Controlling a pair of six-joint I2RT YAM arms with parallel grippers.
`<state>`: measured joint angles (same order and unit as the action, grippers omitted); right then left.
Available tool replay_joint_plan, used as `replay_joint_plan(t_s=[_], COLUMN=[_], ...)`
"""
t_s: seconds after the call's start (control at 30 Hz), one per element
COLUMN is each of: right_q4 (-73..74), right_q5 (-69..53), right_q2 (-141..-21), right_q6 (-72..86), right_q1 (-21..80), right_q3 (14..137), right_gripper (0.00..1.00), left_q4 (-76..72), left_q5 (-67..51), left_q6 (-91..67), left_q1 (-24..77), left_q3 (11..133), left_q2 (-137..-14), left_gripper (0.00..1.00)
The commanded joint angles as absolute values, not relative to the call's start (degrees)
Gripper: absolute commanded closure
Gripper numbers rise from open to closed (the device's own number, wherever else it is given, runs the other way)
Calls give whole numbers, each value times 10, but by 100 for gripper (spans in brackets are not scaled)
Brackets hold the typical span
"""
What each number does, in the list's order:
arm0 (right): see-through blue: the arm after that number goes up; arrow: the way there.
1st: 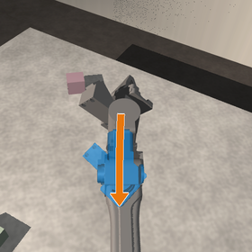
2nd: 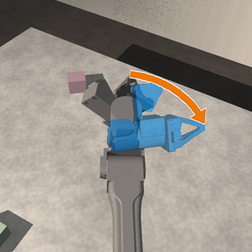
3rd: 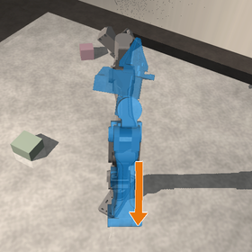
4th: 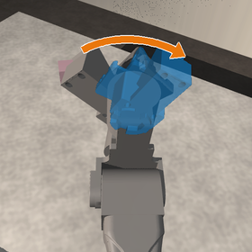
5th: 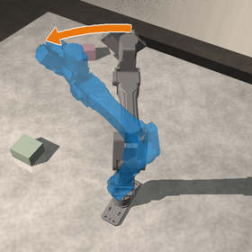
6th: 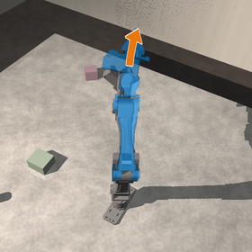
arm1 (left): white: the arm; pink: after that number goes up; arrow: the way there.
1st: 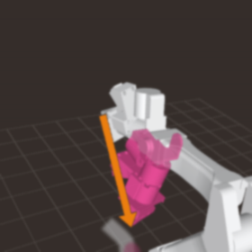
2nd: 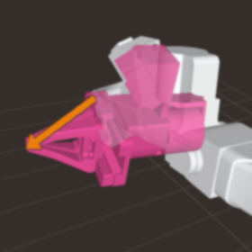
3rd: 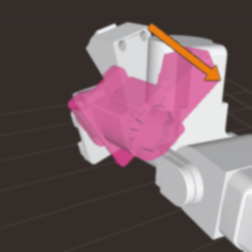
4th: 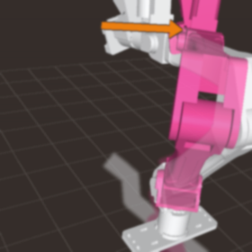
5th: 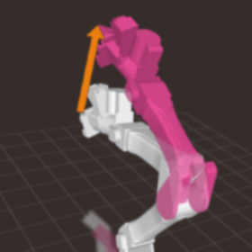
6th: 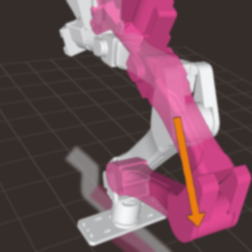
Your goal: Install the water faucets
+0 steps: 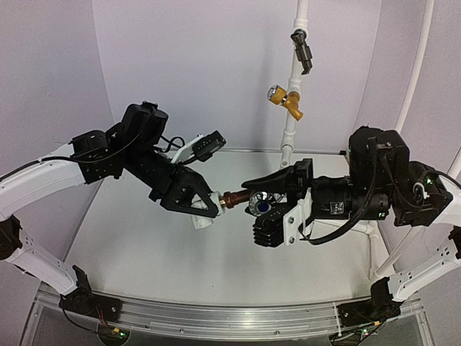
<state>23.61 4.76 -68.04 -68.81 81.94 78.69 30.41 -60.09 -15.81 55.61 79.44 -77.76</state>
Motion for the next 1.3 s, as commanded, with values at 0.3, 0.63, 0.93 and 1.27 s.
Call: replay_joint_plan(t_s=[0.3, 0.63, 0.93, 1.27], right_q4=[259, 281, 281, 280], right_q5=[22, 36, 44, 38], right_q2=[-680, -659, -663, -674], right_q6=[-603, -657, -644, -623], right_q1=[824, 824, 824, 824], right_q3=[816, 801, 801, 816], right_gripper=[36, 20, 39, 80], left_q4=[352, 328, 341, 344], left_q5=[-464, -536, -577, -586], left_q6=[-40, -74, -66, -59], left_q1=[587, 586, 586, 589], left_q3=[835, 827, 836, 845], left_q2=[-733, -733, -746, -756], left_gripper=[100, 100, 100, 100])
